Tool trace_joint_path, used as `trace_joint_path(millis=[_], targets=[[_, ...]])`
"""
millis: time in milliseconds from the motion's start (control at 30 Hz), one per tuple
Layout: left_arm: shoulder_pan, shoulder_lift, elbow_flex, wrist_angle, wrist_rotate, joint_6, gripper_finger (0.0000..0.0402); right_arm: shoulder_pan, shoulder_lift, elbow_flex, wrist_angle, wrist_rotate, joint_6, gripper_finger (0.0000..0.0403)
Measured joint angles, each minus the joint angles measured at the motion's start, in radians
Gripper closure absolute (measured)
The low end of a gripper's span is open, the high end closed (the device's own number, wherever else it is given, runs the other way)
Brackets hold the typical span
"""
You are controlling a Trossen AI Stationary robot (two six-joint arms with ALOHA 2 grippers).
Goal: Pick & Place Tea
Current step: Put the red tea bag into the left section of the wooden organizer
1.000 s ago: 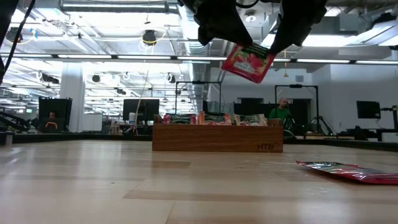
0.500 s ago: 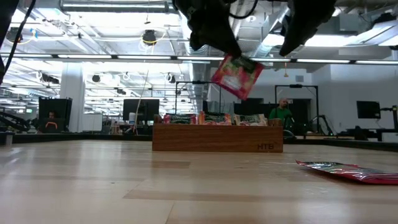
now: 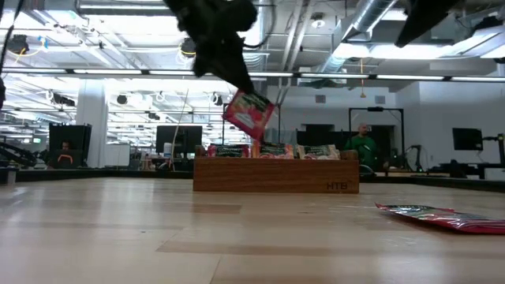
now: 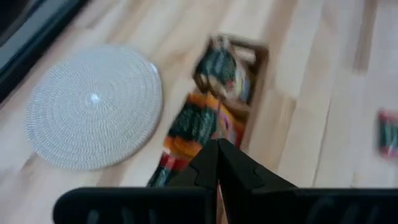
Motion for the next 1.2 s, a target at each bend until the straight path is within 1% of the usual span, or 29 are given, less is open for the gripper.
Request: trace_joint_path(millis=[133, 267, 333, 500, 600, 933, 1200], targets=[[0.001, -0.095, -0.154, 0.151, -0.021, -0.096, 0.0401, 0.046, -0.032, 0.000, -0.042, 0.067, 0.079, 0.0326], [-0.002, -0.156, -0.269, 0.242, -0.092, -0.185, 0.0401, 0.073, -0.041, 0.000, -0.047, 0.104, 0.115, 0.0326], [-0.005, -0.167, -0.307, 0.291, -0.123, -0.215, 0.0401, 0.079, -0.040, 0.000, -0.049, 0.107, 0.125, 0.0326], [-0.011, -0.176, -0.396, 0.420, -0.135, -0.247, 0.0401, 0.077, -0.031, -0.001, -0.049, 0.107, 0.150, 0.0326], [-0.009, -0.176, -0.414, 0.423, -0.141, -0.262, 0.0401, 0.077, -0.029, -0.001, -0.047, 0.106, 0.151, 0.0326], [-0.010, -0.171, -0.415, 0.410, -0.157, -0.235, 0.0401, 0.070, -0.029, -0.001, -0.037, 0.104, 0.151, 0.0326], [-0.010, -0.137, -0.415, 0.416, -0.179, -0.237, 0.0401, 0.070, -0.029, -0.001, -0.030, 0.104, 0.151, 0.0326]])
